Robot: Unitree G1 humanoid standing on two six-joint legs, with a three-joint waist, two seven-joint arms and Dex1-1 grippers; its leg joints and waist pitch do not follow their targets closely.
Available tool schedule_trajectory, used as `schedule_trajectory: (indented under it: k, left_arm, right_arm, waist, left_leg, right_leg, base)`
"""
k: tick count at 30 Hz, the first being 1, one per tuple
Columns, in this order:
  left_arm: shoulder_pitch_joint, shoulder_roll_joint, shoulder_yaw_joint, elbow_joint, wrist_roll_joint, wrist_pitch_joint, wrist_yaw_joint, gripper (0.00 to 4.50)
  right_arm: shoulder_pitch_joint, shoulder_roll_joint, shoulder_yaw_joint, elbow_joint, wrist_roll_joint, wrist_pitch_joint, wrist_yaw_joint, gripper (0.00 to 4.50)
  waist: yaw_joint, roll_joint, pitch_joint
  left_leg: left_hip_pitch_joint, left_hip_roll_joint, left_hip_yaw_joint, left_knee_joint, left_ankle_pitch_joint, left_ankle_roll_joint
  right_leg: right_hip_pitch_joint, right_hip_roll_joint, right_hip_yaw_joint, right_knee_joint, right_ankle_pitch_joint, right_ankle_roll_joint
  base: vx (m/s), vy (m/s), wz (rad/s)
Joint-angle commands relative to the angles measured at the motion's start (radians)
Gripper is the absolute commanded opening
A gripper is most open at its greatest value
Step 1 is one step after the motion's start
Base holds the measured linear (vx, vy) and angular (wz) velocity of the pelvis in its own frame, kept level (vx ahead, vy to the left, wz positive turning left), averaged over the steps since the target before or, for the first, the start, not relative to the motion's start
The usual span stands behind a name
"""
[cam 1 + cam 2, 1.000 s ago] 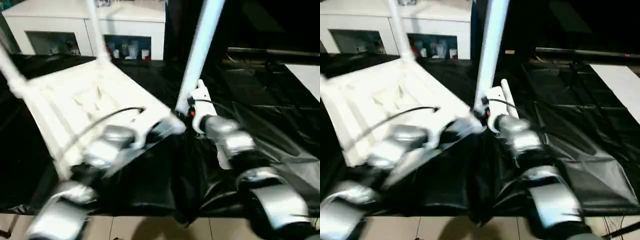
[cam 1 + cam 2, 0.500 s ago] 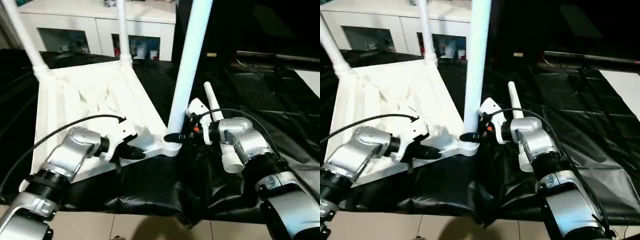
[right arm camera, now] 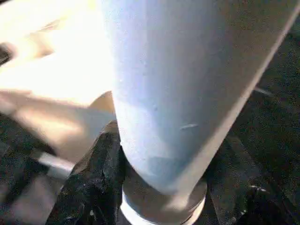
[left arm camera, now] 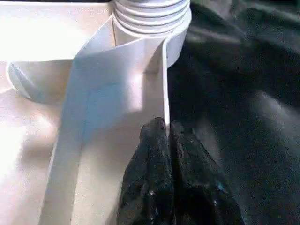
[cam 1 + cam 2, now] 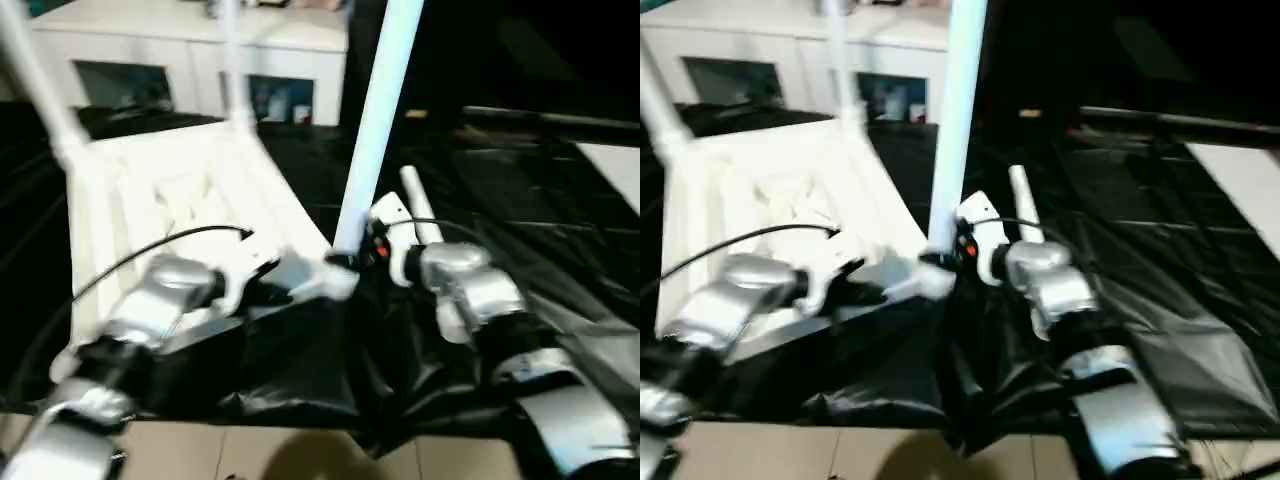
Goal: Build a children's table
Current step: Rotate leg to tighten
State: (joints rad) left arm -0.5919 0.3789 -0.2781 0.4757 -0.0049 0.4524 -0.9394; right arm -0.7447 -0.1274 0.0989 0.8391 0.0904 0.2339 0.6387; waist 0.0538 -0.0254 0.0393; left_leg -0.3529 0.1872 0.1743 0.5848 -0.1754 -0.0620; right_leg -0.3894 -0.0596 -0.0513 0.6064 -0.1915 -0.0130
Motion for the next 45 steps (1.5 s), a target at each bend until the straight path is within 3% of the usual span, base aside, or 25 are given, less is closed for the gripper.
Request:
schedule_trajectory:
  k: [1,3,4,7,11,15,16,18,20,21,22,23,24,25,26,27,28,29,30,31,32,33,35,37,45]
  left_arm:
    - [-0.038,-0.049,0.014,-0.029,-0.027,0.034,0.023,0.00]
    - [-0.054,-0.112,0.012,-0.013,-0.018,0.093,0.098,0.00]
    - [-0.061,-0.146,0.010,-0.007,-0.013,0.118,0.135,0.00]
    - [-0.074,-0.228,-0.007,0.000,-0.001,0.152,0.197,0.00]
    - [-0.090,-0.272,-0.012,0.031,0.014,0.148,0.245,0.00]
    - [-0.105,-0.267,-0.001,0.058,0.030,0.126,0.279,0.00]
    - [-0.107,-0.263,0.002,0.060,0.032,0.127,0.283,0.00]
    - [-0.113,-0.257,0.013,0.065,0.035,0.132,0.289,0.00]
    - [-0.116,-0.254,0.019,0.069,0.038,0.131,0.292,0.00]
    - [-0.118,-0.252,0.023,0.071,0.040,0.130,0.294,0.00]
    - [-0.118,-0.251,0.024,0.072,0.041,0.130,0.295,0.00]
    - [-0.119,-0.250,0.025,0.073,0.040,0.129,0.296,0.00]
    - [-0.120,-0.247,0.026,0.074,0.040,0.127,0.296,0.00]
    - [-0.121,-0.247,0.026,0.075,0.039,0.126,0.295,0.00]
    - [-0.122,-0.244,0.027,0.078,0.038,0.122,0.295,0.00]
    - [-0.123,-0.242,0.027,0.080,0.038,0.119,0.294,0.00]
    - [-0.123,-0.240,0.028,0.082,0.037,0.116,0.293,0.00]
    - [-0.124,-0.236,0.029,0.084,0.037,0.112,0.290,0.00]
    - [-0.123,-0.233,0.031,0.084,0.036,0.108,0.289,0.00]
    - [-0.123,-0.229,0.033,0.085,0.035,0.104,0.285,0.00]
    - [-0.123,-0.227,0.033,0.084,0.035,0.103,0.283,0.00]
    - [-0.122,-0.223,0.034,0.080,0.034,0.102,0.279,0.00]
    - [-0.120,-0.214,0.034,0.072,0.034,0.101,0.272,0.00]
    - [-0.117,-0.204,0.032,0.065,0.033,0.090,0.258,0.00]
    - [-0.101,-0.142,0.016,0.024,0.032,0.064,0.184,0.00]
  right_arm:
    - [0.059,-0.007,-0.028,0.176,-0.032,0.102,-0.183,1.98]
    - [0.036,0.029,-0.069,0.222,-0.004,0.106,-0.294,1.98]
    - [0.024,0.046,-0.079,0.242,0.001,0.107,-0.340,1.98]
    - [-0.004,0.085,-0.093,0.290,-0.001,0.098,-0.441,1.98]
    - [-0.024,0.115,-0.108,0.318,-0.004,0.091,-0.499,1.98]
    - [-0.043,0.130,-0.110,0.334,-0.013,0.083,-0.528,1.98]
    - [-0.048,0.133,-0.111,0.342,-0.012,0.079,-0.535,1.98]
    - [-0.058,0.138,-0.116,0.357,-0.009,0.071,-0.548,1.98]
    - [-0.062,0.141,-0.121,0.361,-0.007,0.058,-0.550,1.98]
    - [-0.067,0.145,-0.130,0.365,-0.002,0.043,-0.556,1.98]
    - [-0.069,0.147,-0.134,0.367,0.000,0.037,-0.559,1.98]
    - [-0.072,0.151,-0.150,0.366,0.017,0.022,-0.538,1.98]
    - [-0.076,0.156,-0.168,0.364,0.035,0.008,-0.517,1.98]
    - [-0.077,0.156,-0.170,0.364,0.037,0.006,-0.514,2.33]
    - [-0.080,0.155,-0.174,0.364,0.039,-0.001,-0.514,2.33]
    - [-0.082,0.155,-0.177,0.364,0.040,-0.006,-0.514,2.54]
    - [-0.085,0.154,-0.180,0.363,0.043,-0.008,-0.512,2.70]
    - [-0.089,0.151,-0.179,0.363,0.041,-0.013,-0.511,2.73]
    - [-0.091,0.148,-0.174,0.361,0.039,-0.017,-0.501,2.77]
    - [-0.094,0.144,-0.168,0.358,0.035,-0.025,-0.488,2.77]
    - [-0.095,0.142,-0.166,0.355,0.033,-0.028,-0.482,3.02]
    - [-0.096,0.140,-0.164,0.349,0.031,-0.029,-0.472,3.12]
    - [-0.098,0.133,-0.163,0.336,0.027,-0.036,-0.451,3.18]
    - [-0.099,0.127,-0.160,0.323,0.021,-0.040,-0.425,3.33]
    - [-0.077,0.062,-0.109,0.207,-0.006,-0.063,-0.284,4.00]
  waist:
    - [-0.009,0.016,-0.028]
    - [-0.019,0.021,-0.026]
    - [-0.029,0.027,-0.025]
    - [-0.040,0.033,-0.028]
    - [-0.042,0.029,-0.028]
    - [-0.045,0.028,-0.019]
    - [-0.047,0.037,-0.016]
    - [-0.048,0.041,-0.020]
    - [-0.045,0.036,-0.015]
    - [-0.048,0.033,-0.010]
    - [-0.049,0.036,-0.011]
    - [-0.050,0.048,-0.009]
    - [-0.037,0.060,-0.008]
    - [-0.012,0.067,-0.001]
    - [0.037,0.058,-0.003]
    - [0.020,-0.002,-0.023]
    - [0.034,-0.014,-0.013]
    - [0.047,-0.017,-0.023]
    - [0.062,0.005,-0.041]
    - [0.046,0.000,-0.051]
    - [0.043,0.008,-0.054]
    - [0.034,0.022,-0.049]
    - [0.026,0.023,-0.050]
    - [0.027,0.022,-0.052]
    - [0.029,0.022,-0.050]
  left_leg:
    - [0.025,0.038,-0.038,-0.086,-0.528,-0.062]
    - [0.039,0.035,-0.039,-0.081,-0.566,-0.064]
    - [0.045,0.036,-0.048,-0.086,-0.621,-0.066]
    - [0.028,0.040,-0.059,-0.100,-0.644,-0.071]
    - [0.035,0.034,-0.055,-0.097,-0.658,-0.055]
    - [0.056,0.031,-0.058,-0.093,-0.716,-0.052]
    - [0.060,0.036,-0.063,-0.100,-0.760,-0.059]
    - [0.045,0.046,-0.069,-0.119,-0.795,-0.059]
    - [0.055,0.043,-0.061,-0.120,-0.807,-0.056]
    - [0.069,0.032,-0.057,-0.105,-0.790,-0.050]
    - [0.072,0.028,-0.058,-0.096,-0.769,-0.045]
    - [0.062,0.037,-0.062,-0.111,-0.797,-0.048]
    - [-0.002,0.075,-0.064,-0.179,-0.889,-0.061]
    - [-0.057,0.100,-0.049,-0.245,-0.968,-0.066]
    - [-0.072,0.099,-0.017,-0.253,-0.974,-0.039]
    - [0.051,0.052,0.024,-0.160,-0.755,0.003]
    - [0.100,0.007,-0.008,0.050,-0.403,0.010]
    - [-0.043,0.027,-0.054,0.003,-0.147,0.019]
    - [-0.039,0.040,-0.061,-0.046,-0.092,-0.014]
    - [-0.016,0.043,-0.047,-0.071,-0.060,-0.040]
    - [0.001,0.043,-0.041,-0.069,-0.065,-0.042]
    - [0.012,0.041,-0.029,-0.070,-0.113,-0.043]
    - [-0.001,0.037,-0.024,-0.077,-0.171,-0.043]
    - [-0.002,0.038,-0.020,-0.077,-0.166,-0.031]
    - [-0.006,0.039,-0.014,-0.073,-0.103,0.001]
  right_leg:
    - [0.001,-0.088,0.034,-0.122,-0.660,-0.080]
    - [-0.009,-0.086,0.023,-0.136,-0.689,-0.070]
    - [-0.003,-0.081,0.000,-0.143,-0.663,-0.062]
    - [0.016,-0.083,-0.007,-0.139,-0.590,-0.065]
    - [0.012,-0.088,-0.015,-0.152,-0.581,-0.064]
    - [-0.002,-0.087,-0.045,-0.175,-0.672,-0.016]
    - [0.003,-0.084,-0.057,-0.176,-0.661,-0.010]
    - [0.029,-0.083,-0.061,-0.155,-0.585,-0.014]
    - [0.016,-0.086,-0.059,-0.162,-0.611,-0.018]
    - [0.002,-0.091,-0.071,-0.185,-0.683,0.000]
    - [0.004,-0.096,-0.085,-0.198,-0.734,0.022]
    - [0.020,-0.090,-0.097,-0.187,-0.713,0.030]
    - [0.086,-0.070,-0.072,-0.068,-0.529,-0.009]
    - [0.127,-0.049,-0.056,0.057,-0.383,-0.036]
    - [0.118,-0.035,-0.040,0.101,-0.251,-0.041]
    - [0.008,-0.061,0.038,0.012,-0.456,-0.027]
    - [-0.079,-0.192,0.083,-0.179,-0.967,-0.015]
    - [0.063,-0.205,0.108,-0.123,-0.891,-0.024]
    - [0.071,-0.168,0.076,-0.096,-0.713,-0.040]
    - [0.042,-0.087,0.035,-0.045,-0.281,-0.070]
    - [0.032,-0.070,0.028,-0.033,-0.156,-0.100]
    - [0.024,-0.070,0.034,-0.033,-0.010,-0.176]
    - [0.047,-0.073,0.034,-0.041,0.002,-0.221]
    - [0.053,-0.078,0.036,-0.045,-0.002,-0.230]
    - [0.059,-0.081,0.037,-0.043,0.037,-0.238]
  base:
    - [0.000,0.000,0.00]
    - [0.000,0.000,0.00]
    - [0.000,0.000,0.00]
    - [0.000,0.000,0.00]
    - [0.000,0.000,0.00]
    - [0.000,0.000,0.00]
    - [0.000,0.000,0.00]
    - [0.000,0.000,0.00]
    - [0.000,0.000,0.00]
    - [0.000,0.000,0.00]
    - [0.000,0.000,0.00]
    - [0.000,0.000,0.00]
    - [0.000,0.000,0.00]
    - [-0.065,-0.033,0.14]
    - [-0.065,-0.033,0.14]
    - [0.032,-0.143,0.33]
    - [0.112,-0.152,-0.08]
    - [0.112,-0.152,-0.08]
    - [0.085,-0.017,-0.41]
    - [0.070,0.017,-0.12]
    - [0.070,0.017,-0.12]
    - [0.000,0.000,0.00]
    - [0.000,0.000,0.00]
    - [0.000,0.000,0.00]
    - [0.000,0.000,0.00]
